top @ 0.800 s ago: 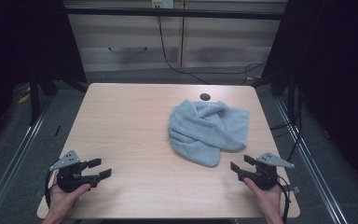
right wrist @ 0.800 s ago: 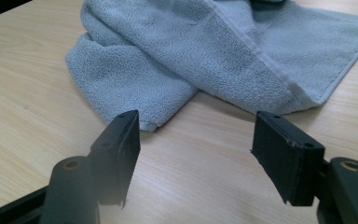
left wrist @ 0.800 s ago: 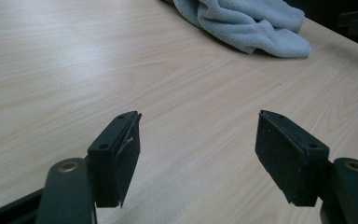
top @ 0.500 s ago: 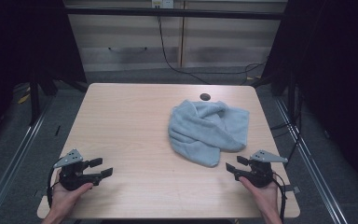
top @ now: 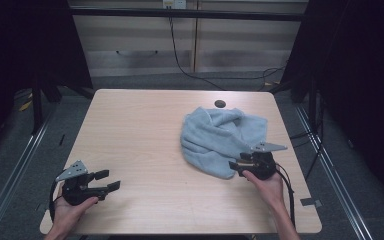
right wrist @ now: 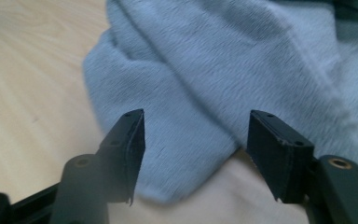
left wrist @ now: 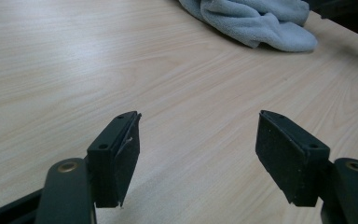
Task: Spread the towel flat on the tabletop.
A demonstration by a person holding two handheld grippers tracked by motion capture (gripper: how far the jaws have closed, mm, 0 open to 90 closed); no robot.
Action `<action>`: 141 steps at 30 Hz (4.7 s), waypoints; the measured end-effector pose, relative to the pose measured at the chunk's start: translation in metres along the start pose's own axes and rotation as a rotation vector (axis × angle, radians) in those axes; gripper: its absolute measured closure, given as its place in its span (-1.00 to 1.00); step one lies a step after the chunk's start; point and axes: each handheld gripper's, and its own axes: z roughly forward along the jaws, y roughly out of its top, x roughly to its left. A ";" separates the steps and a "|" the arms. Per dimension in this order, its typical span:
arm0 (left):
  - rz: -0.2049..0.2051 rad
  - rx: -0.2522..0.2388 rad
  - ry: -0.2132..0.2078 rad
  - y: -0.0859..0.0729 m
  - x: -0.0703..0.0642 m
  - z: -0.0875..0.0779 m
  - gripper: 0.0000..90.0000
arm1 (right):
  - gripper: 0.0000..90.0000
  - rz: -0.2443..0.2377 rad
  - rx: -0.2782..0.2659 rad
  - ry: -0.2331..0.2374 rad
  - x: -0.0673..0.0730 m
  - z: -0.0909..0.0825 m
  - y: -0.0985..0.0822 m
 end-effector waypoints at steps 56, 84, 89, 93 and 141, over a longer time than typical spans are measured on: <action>0.095 0.048 -0.170 0.053 -0.055 0.061 0.21 | 0.66 -0.019 0.141 0.225 0.064 0.031 -0.008; 0.228 0.222 -0.074 0.025 -0.082 0.119 0.62 | 0.27 -0.115 0.155 0.182 0.071 0.032 -0.018; 0.182 0.182 -0.091 0.029 -0.072 0.110 0.67 | 0.78 -0.126 0.139 0.177 0.071 0.031 -0.015; 0.152 0.113 -0.099 0.038 -0.064 0.093 0.68 | 0.80 -0.097 0.040 0.179 0.066 0.011 -0.002; 0.079 -0.067 -0.057 0.055 -0.027 0.004 0.03 | 0.28 -0.052 -0.101 0.195 0.048 -0.008 0.033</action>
